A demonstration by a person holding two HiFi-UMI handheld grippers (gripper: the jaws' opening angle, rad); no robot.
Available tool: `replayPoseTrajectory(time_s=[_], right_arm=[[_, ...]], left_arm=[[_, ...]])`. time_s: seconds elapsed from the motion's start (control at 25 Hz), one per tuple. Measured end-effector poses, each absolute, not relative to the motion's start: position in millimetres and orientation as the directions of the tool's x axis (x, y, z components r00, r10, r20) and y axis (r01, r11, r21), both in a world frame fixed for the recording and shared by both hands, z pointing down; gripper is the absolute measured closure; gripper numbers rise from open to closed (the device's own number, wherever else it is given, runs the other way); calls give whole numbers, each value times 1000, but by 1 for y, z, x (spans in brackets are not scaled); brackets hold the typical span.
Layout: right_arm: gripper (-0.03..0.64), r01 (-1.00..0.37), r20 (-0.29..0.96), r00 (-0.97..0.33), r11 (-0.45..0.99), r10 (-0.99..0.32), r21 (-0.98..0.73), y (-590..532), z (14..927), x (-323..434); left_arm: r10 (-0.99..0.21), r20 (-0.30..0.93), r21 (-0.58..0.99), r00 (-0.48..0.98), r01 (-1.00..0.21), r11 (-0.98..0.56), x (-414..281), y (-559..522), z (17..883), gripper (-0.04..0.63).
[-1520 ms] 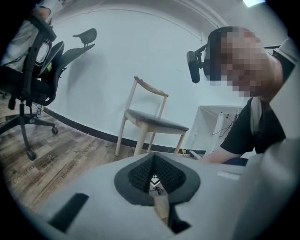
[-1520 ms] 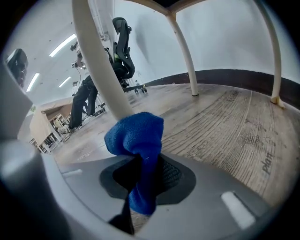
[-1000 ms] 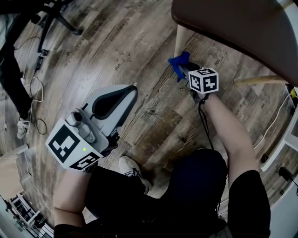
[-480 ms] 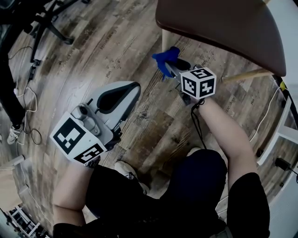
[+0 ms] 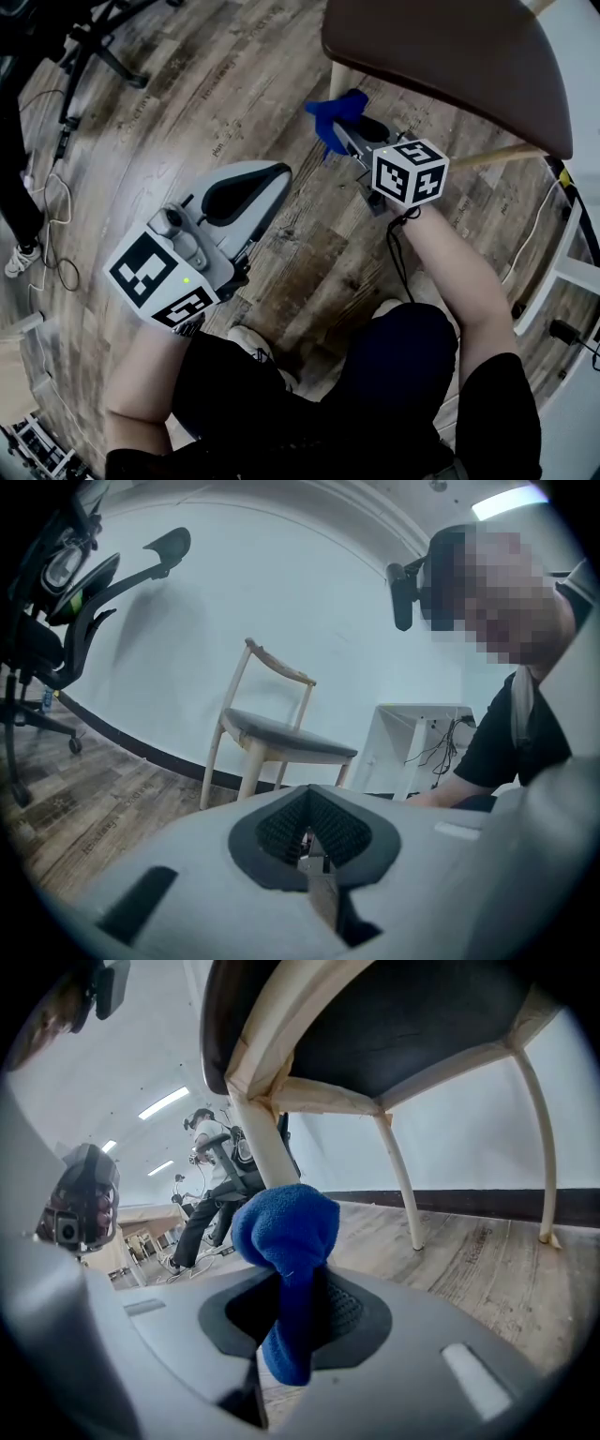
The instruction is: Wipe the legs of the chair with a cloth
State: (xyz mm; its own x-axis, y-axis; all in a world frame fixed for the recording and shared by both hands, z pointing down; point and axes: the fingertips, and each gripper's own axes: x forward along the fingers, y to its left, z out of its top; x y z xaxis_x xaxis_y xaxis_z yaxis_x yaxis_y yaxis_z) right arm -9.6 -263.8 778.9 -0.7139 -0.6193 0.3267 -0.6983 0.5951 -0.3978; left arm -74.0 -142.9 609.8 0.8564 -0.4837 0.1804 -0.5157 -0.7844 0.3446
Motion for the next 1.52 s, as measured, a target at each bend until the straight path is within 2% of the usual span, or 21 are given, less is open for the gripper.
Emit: replayPoseTrajectory(time_s=[0.44,0.68,0.84,1.16,1.52], right_arm=[[531,-613,93,-763,672,-639,-415,-247,665,-23],[530,-607,49,-757,673,-652,-422,-242,633,-21],[531,-630,54,-727,633,-685,-450,-236,629,6],[531,-780,110,-521,420,-847,-464,-212,626,148],[531,-890,173,-308,219,-936,-400,-195,624,261]], left_arm=[[-486,159,344,860,-509,-789,-71,-146,605,591],[-481,152,348,864,-502,-792,-69,-144,605,591],[-484,141,353,864,-500,-790,-66,-144,604,591],[-456,132,360,880,-471,-806,-45,-144,606,591],[-426,151,367,892,-451,-814,-19,-148,620,591]])
